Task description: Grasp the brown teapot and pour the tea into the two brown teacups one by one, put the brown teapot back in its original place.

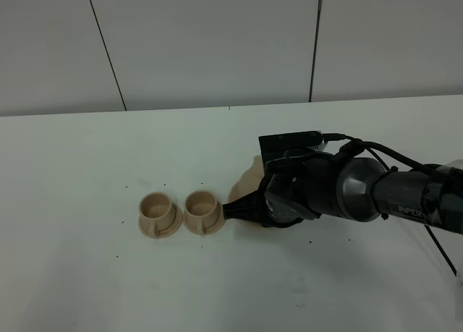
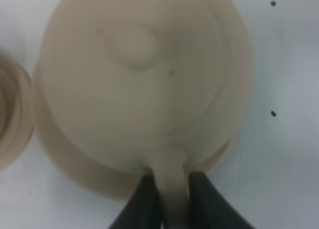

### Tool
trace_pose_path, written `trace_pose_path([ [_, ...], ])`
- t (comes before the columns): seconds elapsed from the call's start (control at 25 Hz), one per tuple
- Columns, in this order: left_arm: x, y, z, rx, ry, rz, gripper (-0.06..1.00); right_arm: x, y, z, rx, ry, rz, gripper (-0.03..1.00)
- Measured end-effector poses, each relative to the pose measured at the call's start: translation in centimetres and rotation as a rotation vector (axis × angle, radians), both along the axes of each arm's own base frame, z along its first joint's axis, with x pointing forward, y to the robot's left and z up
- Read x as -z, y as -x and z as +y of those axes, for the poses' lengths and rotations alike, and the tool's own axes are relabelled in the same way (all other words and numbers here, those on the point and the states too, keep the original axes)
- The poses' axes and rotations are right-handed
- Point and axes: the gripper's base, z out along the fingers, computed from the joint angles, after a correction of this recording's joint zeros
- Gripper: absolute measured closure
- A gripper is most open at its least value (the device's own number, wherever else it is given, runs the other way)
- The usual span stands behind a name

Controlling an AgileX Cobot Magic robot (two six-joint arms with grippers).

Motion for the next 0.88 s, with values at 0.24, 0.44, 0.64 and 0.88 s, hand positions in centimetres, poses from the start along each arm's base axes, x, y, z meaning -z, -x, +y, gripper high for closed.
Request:
trace_pose_path([
  [0.24, 0.00, 0.00, 0.00, 0.000, 0.000, 0.000, 0.62, 0.00, -0.02, -0.02, -0.017, 0.009, -0.003, 0.87],
  [0.44, 0.00, 0.00, 0.00, 0.000, 0.000, 0.000, 0.62, 0.00, -0.05, -0.06, -0.025, 0.015, -0.004, 0.87],
  [0.64, 0.00, 0.00, 0.00, 0.000, 0.000, 0.000, 0.62, 0.01, -0.04, -0.08, -0.034, 0.023, -0.005, 0.87],
  [0.88, 0.00, 0.00, 0.00, 0.000, 0.000, 0.000, 0.62, 0.02, -0.03, -0.12, -0.040, 0.030, -0.004, 0.87],
])
